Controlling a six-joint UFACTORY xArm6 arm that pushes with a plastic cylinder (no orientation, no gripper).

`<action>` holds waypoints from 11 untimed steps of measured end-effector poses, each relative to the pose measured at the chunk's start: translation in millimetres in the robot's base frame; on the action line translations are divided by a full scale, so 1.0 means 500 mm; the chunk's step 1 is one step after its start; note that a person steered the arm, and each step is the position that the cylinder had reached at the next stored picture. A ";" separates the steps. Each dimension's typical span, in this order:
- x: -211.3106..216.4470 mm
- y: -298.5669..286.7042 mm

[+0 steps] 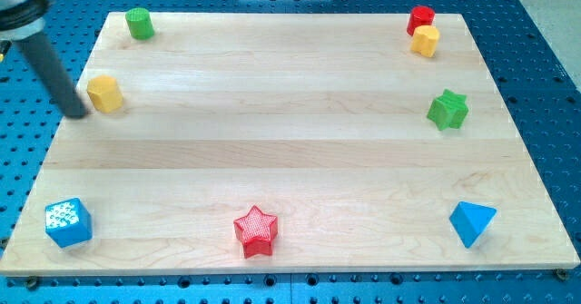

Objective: Push the hexagon above the green star

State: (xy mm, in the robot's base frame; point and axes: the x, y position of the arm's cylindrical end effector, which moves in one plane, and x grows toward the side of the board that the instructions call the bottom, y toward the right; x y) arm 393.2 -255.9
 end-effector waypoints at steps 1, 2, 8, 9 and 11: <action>-0.051 0.209; -0.043 0.106; -0.186 0.768; -0.198 0.729; -0.158 0.853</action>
